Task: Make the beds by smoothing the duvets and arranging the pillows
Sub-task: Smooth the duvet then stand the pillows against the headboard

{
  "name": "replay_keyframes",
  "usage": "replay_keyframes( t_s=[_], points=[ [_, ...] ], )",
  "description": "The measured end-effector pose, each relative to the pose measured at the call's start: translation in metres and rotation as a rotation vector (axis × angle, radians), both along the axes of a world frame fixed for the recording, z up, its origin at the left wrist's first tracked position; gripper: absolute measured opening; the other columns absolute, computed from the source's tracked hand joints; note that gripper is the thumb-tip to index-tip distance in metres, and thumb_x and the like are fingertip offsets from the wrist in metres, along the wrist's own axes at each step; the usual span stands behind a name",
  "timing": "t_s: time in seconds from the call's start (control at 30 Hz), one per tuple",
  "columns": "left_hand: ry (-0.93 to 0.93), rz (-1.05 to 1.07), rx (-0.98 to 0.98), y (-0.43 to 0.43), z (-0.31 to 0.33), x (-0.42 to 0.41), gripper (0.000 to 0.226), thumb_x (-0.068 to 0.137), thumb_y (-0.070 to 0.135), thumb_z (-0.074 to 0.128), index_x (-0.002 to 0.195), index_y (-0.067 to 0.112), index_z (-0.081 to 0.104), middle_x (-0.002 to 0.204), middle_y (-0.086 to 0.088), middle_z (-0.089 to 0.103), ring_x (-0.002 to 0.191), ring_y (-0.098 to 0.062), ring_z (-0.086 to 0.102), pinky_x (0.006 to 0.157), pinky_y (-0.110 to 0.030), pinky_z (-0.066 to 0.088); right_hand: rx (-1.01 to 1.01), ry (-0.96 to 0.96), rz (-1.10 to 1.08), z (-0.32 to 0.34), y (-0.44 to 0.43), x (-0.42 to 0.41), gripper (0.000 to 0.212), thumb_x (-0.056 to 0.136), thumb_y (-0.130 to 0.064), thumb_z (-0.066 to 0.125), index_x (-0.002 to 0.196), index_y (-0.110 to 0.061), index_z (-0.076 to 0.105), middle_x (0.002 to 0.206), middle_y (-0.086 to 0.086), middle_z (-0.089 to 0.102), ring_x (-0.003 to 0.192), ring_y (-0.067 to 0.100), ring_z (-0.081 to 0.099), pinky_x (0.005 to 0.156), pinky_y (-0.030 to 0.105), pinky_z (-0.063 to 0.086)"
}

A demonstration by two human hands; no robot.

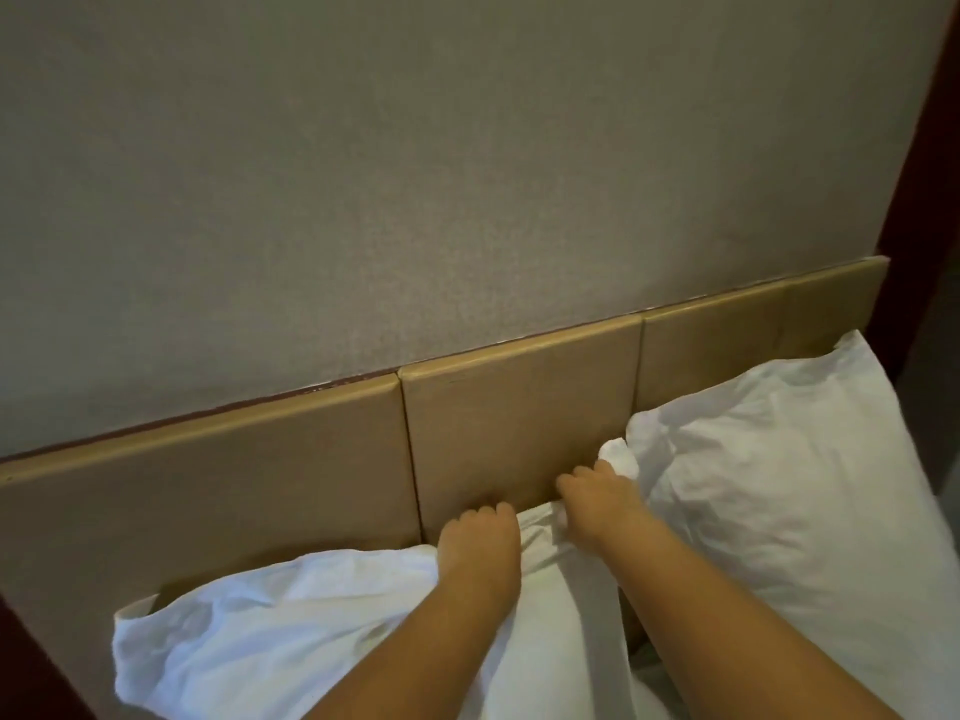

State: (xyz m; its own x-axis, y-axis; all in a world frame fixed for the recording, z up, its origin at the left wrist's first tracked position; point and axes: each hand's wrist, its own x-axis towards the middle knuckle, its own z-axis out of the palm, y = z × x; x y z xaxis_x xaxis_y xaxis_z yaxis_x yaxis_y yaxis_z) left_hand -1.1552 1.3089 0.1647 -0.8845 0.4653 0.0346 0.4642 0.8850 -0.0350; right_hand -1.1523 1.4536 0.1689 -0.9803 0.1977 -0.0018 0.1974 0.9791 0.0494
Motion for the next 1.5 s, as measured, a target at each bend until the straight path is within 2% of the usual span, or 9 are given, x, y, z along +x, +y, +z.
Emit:
replay_keyframes(
  t_s=[0.13, 0.3, 0.4, 0.57, 0.77, 0.93, 1.17, 1.33, 1.5],
  points=[
    [0.157, -0.078, 0.053, 0.007, 0.002, -0.001, 0.028, 0.064, 0.022, 0.083, 0.082, 0.017, 0.062, 0.079, -0.003, 0.065, 0.067, -0.021, 0.065, 0.054, -0.032, 0.046, -0.009, 0.102, -0.068, 0.009, 0.014, 0.008, 0.027, 0.096, -0.018, 0.051, 0.123, -0.014, 0.057, 0.127, 0.01, 0.055, 0.117, 0.026, 0.049, 0.099, 0.034, 0.041],
    [0.377, -0.068, 0.154, 0.008, 0.045, -0.02, 0.017, 0.097, 0.016, 0.046, 0.114, 0.016, 0.045, 0.108, -0.002, 0.056, 0.09, -0.025, 0.063, 0.062, -0.031, 0.034, 0.039, 0.47, -0.079, 0.055, 0.016, -0.002, 0.022, 0.092, -0.008, 0.054, 0.113, -0.011, 0.058, 0.117, 0.009, 0.053, 0.111, 0.026, 0.047, 0.09, 0.031, 0.042],
    [0.447, -0.105, 0.236, 0.005, 0.064, -0.022, 0.03, 0.074, 0.017, 0.076, 0.094, 0.016, 0.054, 0.078, 0.001, 0.062, 0.06, -0.02, 0.063, 0.047, -0.027, 0.03, -0.028, 0.556, -0.143, 0.071, 0.013, -0.009, 0.024, 0.089, -0.005, 0.058, 0.112, -0.013, 0.053, 0.115, 0.008, 0.052, 0.105, 0.025, 0.049, 0.086, 0.031, 0.045],
    [0.453, -0.152, 0.315, -0.014, 0.065, -0.009, 0.013, 0.099, 0.023, 0.044, 0.113, 0.022, 0.044, 0.105, 0.001, 0.053, 0.087, -0.019, 0.054, 0.06, -0.029, 0.027, -0.093, 0.596, -0.097, 0.075, -0.02, -0.004, 0.026, 0.088, -0.009, 0.063, 0.11, -0.017, 0.052, 0.113, 0.005, 0.054, 0.102, 0.023, 0.05, 0.085, 0.031, 0.046],
    [0.484, -0.229, 0.307, -0.083, 0.052, 0.008, 0.021, 0.069, 0.027, 0.074, 0.079, 0.025, 0.056, 0.073, 0.005, 0.054, 0.056, -0.014, 0.048, 0.049, -0.026, 0.028, -0.131, 0.591, 0.094, 0.067, -0.104, 0.02, 0.007, 0.091, -0.013, 0.055, 0.092, -0.019, 0.05, 0.104, 0.003, 0.054, 0.094, 0.021, 0.05, 0.074, 0.029, 0.042],
    [0.5, -0.258, 0.246, -0.148, 0.055, 0.019, 0.018, 0.063, 0.029, 0.075, 0.077, 0.025, 0.063, 0.072, 0.005, 0.058, 0.059, -0.015, 0.054, 0.051, -0.026, 0.037, -0.235, 0.554, 0.233, 0.05, -0.171, 0.022, 0.01, 0.092, -0.02, 0.056, 0.101, -0.019, 0.058, 0.107, 0.0, 0.054, 0.1, 0.019, 0.051, 0.082, 0.03, 0.048],
    [0.417, -0.241, 0.222, -0.243, 0.05, 0.015, 0.025, 0.095, 0.031, 0.044, 0.117, 0.025, 0.053, 0.111, 0.005, 0.058, 0.099, -0.016, 0.055, 0.083, -0.028, 0.042, -0.259, 0.418, 0.354, 0.041, -0.25, 0.025, 0.015, 0.086, -0.019, 0.058, 0.101, -0.016, 0.057, 0.106, 0.004, 0.056, 0.105, 0.021, 0.05, 0.089, 0.034, 0.047],
    [0.27, -0.267, 0.102, -0.286, 0.038, 0.01, 0.03, 0.094, 0.026, 0.045, 0.123, 0.022, 0.052, 0.112, 0.002, 0.063, 0.099, -0.017, 0.058, 0.084, -0.029, 0.045, -0.233, 0.307, 0.405, 0.031, -0.288, 0.032, 0.02, 0.083, -0.017, 0.059, 0.103, -0.013, 0.059, 0.106, 0.006, 0.056, 0.101, 0.022, 0.052, 0.083, 0.034, 0.048],
    [0.182, -0.149, -0.09, -0.308, 0.038, 0.019, 0.026, 0.091, 0.015, 0.053, 0.116, 0.021, 0.049, 0.103, 0.001, 0.065, 0.092, -0.02, 0.064, 0.075, -0.032, 0.045, -0.076, 0.37, 0.202, 0.028, -0.309, 0.039, 0.017, 0.092, -0.015, 0.05, 0.1, -0.015, 0.065, 0.104, 0.006, 0.062, 0.099, 0.026, 0.057, 0.08, 0.034, 0.045]
  ],
)
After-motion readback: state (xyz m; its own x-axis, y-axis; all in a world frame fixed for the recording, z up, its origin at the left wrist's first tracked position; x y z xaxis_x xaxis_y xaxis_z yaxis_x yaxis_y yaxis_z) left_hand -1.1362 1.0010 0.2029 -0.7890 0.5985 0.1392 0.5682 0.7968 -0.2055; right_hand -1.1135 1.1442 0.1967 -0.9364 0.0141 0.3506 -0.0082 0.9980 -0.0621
